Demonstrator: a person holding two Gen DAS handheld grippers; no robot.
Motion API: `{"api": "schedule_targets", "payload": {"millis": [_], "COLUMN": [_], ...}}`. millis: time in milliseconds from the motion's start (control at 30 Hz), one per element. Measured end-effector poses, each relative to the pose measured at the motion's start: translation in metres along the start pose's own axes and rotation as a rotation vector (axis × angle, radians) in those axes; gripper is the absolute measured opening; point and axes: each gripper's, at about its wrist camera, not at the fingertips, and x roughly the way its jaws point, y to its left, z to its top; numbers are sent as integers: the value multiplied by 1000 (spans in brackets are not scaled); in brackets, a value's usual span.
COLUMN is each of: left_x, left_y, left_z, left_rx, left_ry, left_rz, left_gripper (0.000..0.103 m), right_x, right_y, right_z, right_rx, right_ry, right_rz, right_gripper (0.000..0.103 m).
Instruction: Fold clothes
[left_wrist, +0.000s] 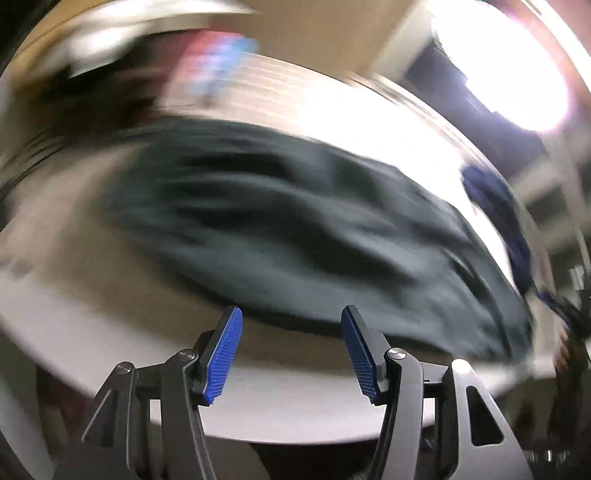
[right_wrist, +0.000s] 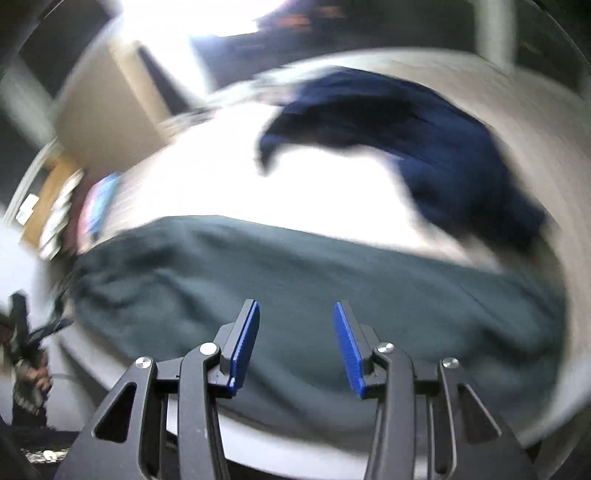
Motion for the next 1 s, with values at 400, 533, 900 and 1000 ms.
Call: {"api": "schedule_targets", "payload": {"millis": [400, 533, 900, 1000], "left_x": [35, 41, 51, 54], "left_y": [98, 113, 119, 119], "left_z": [17, 29, 55, 57], "left_rx": [-373, -419, -409, -407], "left_ry": [-70, -94, -139, -146], "left_rz": [-248, -226, -235, -251], "left_gripper": [58, 60, 63, 61], "right_x": [184, 248, 360, 372], "right_y": [366, 439, 496, 497], "right_z": [95, 106, 114, 112], "right_rx": [-627, -748, -849, -843], "right_ry": [225, 308, 561, 623], "right_rz": [308, 333, 420, 478], "right_gripper": [45, 47, 54, 54]}}
